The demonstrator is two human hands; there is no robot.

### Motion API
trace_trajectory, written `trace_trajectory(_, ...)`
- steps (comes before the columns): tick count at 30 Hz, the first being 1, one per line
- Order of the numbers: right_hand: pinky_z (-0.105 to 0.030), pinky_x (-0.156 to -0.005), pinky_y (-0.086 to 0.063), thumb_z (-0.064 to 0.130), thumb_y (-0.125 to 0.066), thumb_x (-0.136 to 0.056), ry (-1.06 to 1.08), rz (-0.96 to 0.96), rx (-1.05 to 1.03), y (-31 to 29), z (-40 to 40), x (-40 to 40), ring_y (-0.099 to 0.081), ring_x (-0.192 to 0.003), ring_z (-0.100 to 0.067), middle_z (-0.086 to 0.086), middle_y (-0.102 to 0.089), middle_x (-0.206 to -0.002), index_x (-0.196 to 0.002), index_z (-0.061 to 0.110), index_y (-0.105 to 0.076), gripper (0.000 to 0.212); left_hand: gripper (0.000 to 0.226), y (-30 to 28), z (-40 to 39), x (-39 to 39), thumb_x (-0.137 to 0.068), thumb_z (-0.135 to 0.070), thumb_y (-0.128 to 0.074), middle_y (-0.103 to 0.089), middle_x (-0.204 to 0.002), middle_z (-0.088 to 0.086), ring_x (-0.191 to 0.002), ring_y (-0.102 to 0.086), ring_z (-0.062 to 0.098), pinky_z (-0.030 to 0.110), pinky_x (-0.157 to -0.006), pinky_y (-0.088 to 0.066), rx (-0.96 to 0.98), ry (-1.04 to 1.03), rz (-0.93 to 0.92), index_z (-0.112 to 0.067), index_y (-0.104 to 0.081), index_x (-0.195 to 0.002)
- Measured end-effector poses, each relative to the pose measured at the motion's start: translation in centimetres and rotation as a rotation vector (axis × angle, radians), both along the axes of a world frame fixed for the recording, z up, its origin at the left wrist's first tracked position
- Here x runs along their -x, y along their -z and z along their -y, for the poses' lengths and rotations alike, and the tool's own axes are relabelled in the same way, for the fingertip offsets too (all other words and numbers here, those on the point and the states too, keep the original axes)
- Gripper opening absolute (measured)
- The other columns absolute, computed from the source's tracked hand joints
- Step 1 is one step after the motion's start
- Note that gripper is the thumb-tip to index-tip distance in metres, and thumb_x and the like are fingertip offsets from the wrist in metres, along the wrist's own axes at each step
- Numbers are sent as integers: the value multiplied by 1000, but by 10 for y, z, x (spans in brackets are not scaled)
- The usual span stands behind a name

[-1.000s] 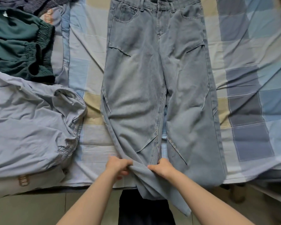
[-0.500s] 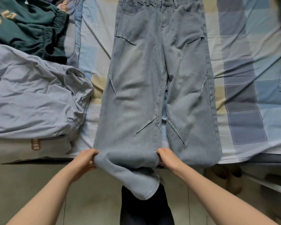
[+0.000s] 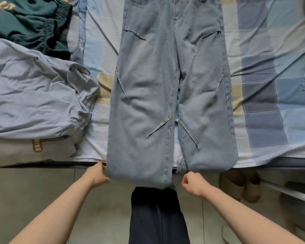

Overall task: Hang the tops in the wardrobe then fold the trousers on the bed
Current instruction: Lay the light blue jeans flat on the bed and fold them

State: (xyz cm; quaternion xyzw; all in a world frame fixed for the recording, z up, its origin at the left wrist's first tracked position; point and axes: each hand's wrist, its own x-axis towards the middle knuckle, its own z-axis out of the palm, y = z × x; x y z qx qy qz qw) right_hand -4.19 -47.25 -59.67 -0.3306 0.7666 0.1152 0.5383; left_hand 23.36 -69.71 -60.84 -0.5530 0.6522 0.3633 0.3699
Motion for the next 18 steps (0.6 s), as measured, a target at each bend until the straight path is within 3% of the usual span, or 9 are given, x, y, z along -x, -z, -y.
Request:
trace_trajectory(2,-33,-84,-49,20,-51,-86,127,-110,69,3,-8,23,-64,-100,-32,-14,-72,-99,-89,14,-71,21,31,-7,-11,23,-79,-13,-67,-58,-117,11,-109,-58,32,35,-81,-44,208,16,-34,-10,-51,-105)
trace_trajectory(4,-36,-82,-49,20,-52,-89,358,-245,162,-2,-5,54,-62,-98,-34,-15,-70,-99,-90,16,-66,14,21,-13,-22,59,-80,-7,-60,-54,-104,9,-100,-56,34,36,-76,-41,346,-3,-200,-13,-48,-97)
trace_trajectory(6,-38,-82,-45,14,-52,-90,529,-420,268,-3,-4,89,-58,-100,-36,-17,-65,-105,-102,12,-60,15,17,-15,-34,107,-81,-5,-57,-56,-91,1,-92,-58,27,28,-73,-37,231,-47,-360,-16,-52,-93)
trace_trajectory(9,-43,-97,-39,19,-58,-90,727,-535,218,3,-11,136,-47,-118,-41,-24,-49,-129,-127,1,-46,42,12,-3,-54,180,-83,-9,-63,-67,-88,1,-89,-64,20,24,-84,-47,-103,-219,-485,-17,-64,-93)
trace_trajectory(12,-43,-97,-44,34,-67,-85,823,-420,63,22,-25,165,-52,-115,-40,-24,-55,-127,-122,-4,-52,55,10,23,-72,228,-71,-15,-63,-69,-88,8,-86,-67,26,39,-90,-55,-278,-483,-498,-20,-64,-79)
trace_trajectory(15,-35,-77,-51,33,-70,-85,961,-256,116,22,-27,167,-61,-92,-30,-17,-66,-106,-99,0,-62,36,14,32,-83,252,-78,1,-52,-61,-81,16,-66,-54,23,37,-69,-47,-373,-542,-452,-1,-64,-85)
trace_trajectory(18,-20,-53,-48,26,-67,-89,1049,-42,151,5,-27,165,-59,-76,-18,-7,-63,-94,-95,8,-60,21,19,22,-93,267,-86,6,-47,-53,-83,11,-63,-46,18,31,-62,-39,-476,-617,-438,-11,-52,-94)
